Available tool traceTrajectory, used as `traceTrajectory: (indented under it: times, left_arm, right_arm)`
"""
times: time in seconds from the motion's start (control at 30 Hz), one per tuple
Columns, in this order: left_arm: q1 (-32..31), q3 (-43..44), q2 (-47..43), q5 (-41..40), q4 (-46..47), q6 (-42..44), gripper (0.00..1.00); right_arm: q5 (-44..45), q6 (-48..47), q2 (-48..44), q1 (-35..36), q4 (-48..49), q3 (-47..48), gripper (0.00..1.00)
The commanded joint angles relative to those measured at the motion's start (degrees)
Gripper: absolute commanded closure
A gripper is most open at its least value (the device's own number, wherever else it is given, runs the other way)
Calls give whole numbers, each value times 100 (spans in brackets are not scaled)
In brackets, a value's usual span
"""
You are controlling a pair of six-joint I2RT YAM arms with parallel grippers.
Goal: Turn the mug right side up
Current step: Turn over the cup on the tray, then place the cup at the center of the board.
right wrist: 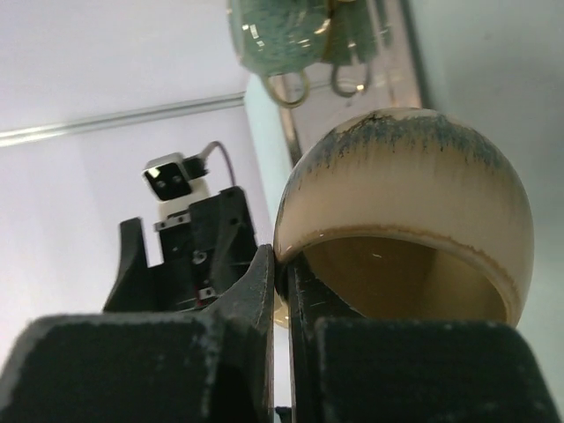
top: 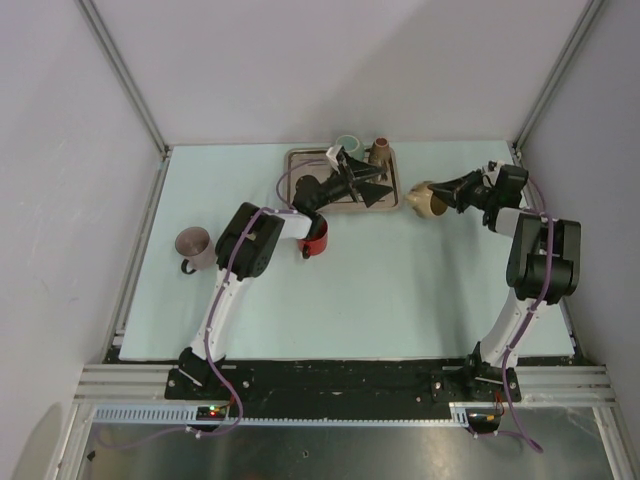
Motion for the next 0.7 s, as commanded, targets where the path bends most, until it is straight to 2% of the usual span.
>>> traceTrajectory:
  times: [0.0,0.17,0.37,0.67]
  left_arm:
    - [19,261,-283,-21,502,-34,10]
    - [39,305,-406,-34,534,-96,6]
    - [84,306,-573,-56,566,-115,3]
    - [105,205,-660,-63,562,-106,1]
  right_arm:
    - [338,-1055,-508,-16,-1215,564,100]
    - [848,-1920,-559,42,-2714,1164,100]
    - [1406,-2926,-283,133,-4585,2380,100]
    - [1927,-3681,381,204,-5786,3414,100]
